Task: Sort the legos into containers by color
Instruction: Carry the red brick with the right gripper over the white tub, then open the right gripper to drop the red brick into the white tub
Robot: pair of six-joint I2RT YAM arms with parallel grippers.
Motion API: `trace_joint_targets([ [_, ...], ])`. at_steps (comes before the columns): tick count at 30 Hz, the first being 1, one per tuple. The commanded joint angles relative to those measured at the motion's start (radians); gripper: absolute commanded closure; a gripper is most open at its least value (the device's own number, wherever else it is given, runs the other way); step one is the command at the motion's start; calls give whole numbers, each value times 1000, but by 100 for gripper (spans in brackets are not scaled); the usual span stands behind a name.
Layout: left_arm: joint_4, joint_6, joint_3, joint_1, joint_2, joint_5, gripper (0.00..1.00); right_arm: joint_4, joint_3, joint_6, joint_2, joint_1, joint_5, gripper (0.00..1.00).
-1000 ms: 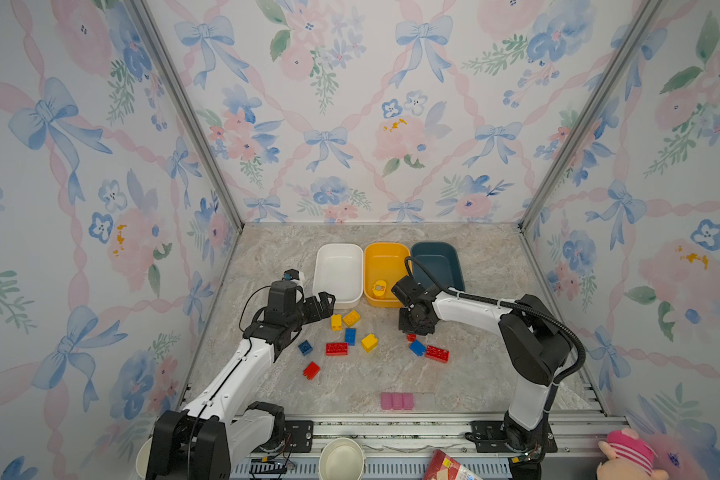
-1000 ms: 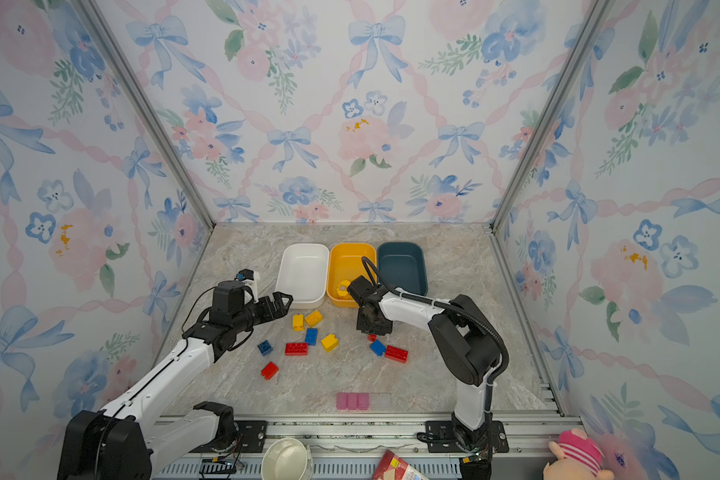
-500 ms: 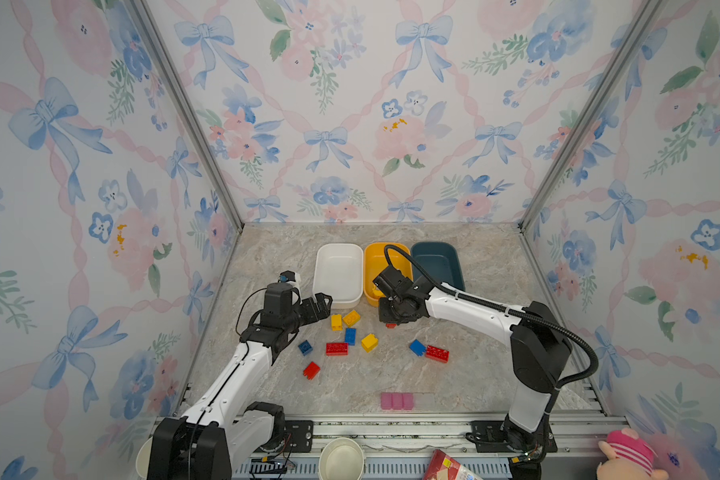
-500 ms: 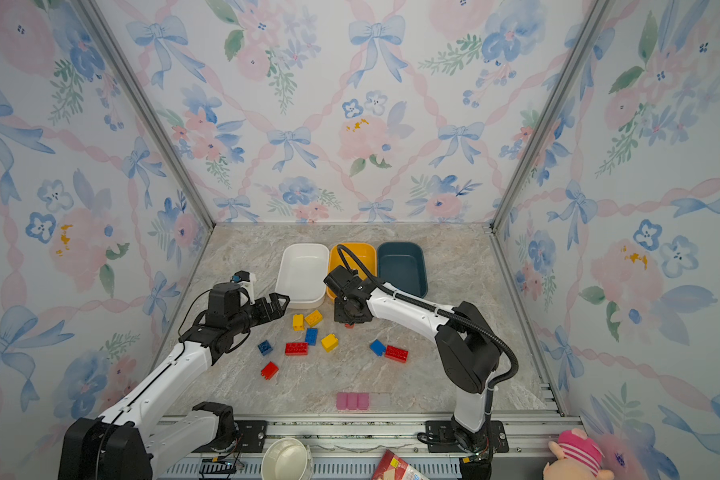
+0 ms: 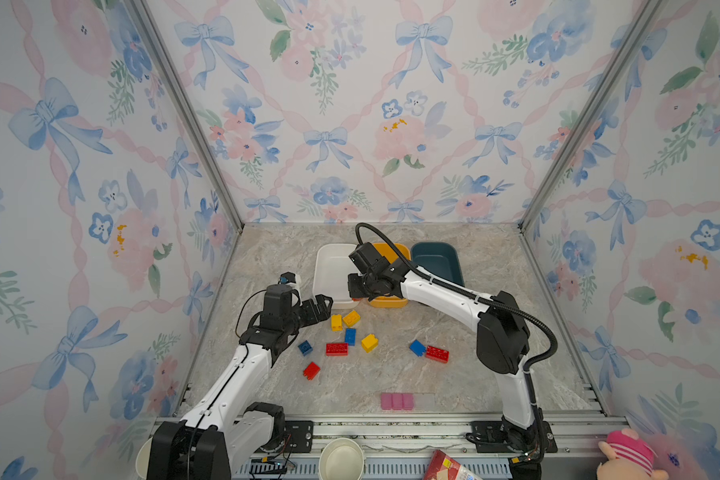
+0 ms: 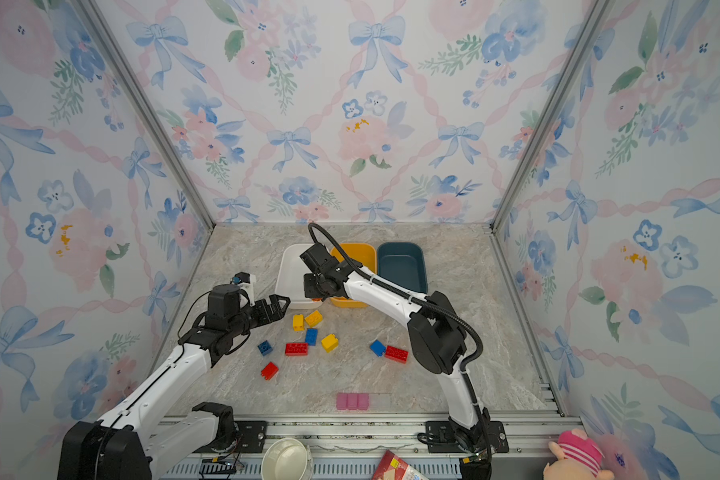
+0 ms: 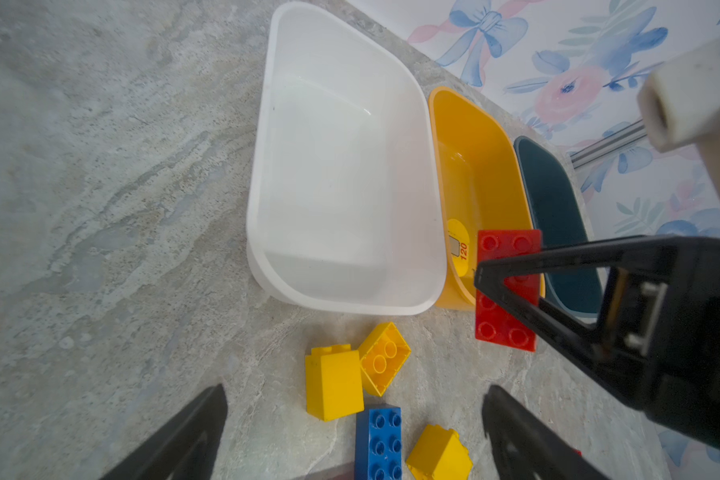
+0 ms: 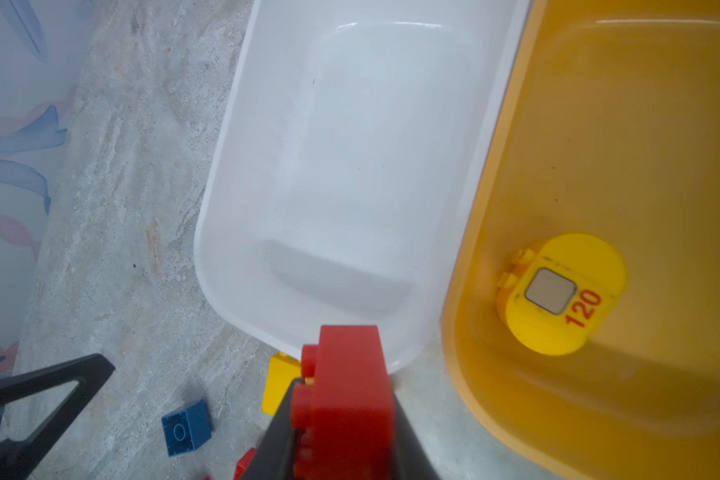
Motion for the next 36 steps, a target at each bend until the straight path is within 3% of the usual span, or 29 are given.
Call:
trace_joint_targets([
  [1,-2,-8,-12,9,-17,9,2,-16,91,-35,78,-11,-28,73],
  [10,-3,-8,-12,9,-15,7,2,-61,276,-49,252,-35,-47,73],
  [14,-3,-8,-12,9,-12,4,2,-66,286,-50,265,-40,-54,58],
  [18,-2,-8,-9,9,-10,3,2,-55,264,-52,243,-43,-53,49],
  [28,-3,-10,-4,9,-8,9,2,-25,187,-56,137,-44,-50,45],
  [36,-54,8,30,-43,10,-50,3,-1,20,-58,-44,-42,-31,26],
])
